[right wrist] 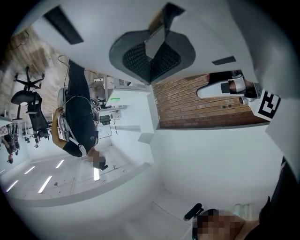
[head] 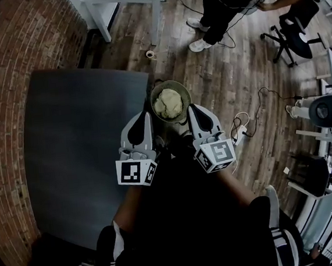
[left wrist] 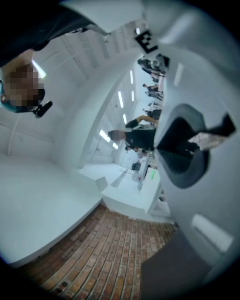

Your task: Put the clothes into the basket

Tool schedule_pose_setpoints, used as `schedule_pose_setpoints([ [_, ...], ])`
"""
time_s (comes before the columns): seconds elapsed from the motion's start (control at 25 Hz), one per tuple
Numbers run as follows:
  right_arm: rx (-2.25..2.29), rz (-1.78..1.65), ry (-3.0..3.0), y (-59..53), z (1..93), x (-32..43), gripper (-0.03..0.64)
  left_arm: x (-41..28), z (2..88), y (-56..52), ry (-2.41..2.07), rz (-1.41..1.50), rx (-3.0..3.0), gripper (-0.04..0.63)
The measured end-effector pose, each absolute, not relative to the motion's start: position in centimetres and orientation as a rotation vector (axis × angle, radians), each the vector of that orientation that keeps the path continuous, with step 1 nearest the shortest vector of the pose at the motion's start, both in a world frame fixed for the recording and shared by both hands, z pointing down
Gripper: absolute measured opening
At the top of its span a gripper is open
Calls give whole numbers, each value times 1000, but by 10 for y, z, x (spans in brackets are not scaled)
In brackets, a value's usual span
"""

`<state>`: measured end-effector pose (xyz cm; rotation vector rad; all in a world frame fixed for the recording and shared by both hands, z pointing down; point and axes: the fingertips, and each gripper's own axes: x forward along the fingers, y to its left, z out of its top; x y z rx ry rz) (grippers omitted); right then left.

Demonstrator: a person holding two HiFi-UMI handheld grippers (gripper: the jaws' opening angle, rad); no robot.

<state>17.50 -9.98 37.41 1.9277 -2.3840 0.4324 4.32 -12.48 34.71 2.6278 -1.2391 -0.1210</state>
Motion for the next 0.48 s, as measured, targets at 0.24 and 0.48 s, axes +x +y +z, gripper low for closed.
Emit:
schedule_pose_setpoints([
  [0.24,1937,440,-2377,-96,374,186,5,50,343,-128,-1244,-125,2632,3],
  [0.48,1935,451,-2386,-94,375,186,5,53,346,-125,-1234,-111,2632,3],
])
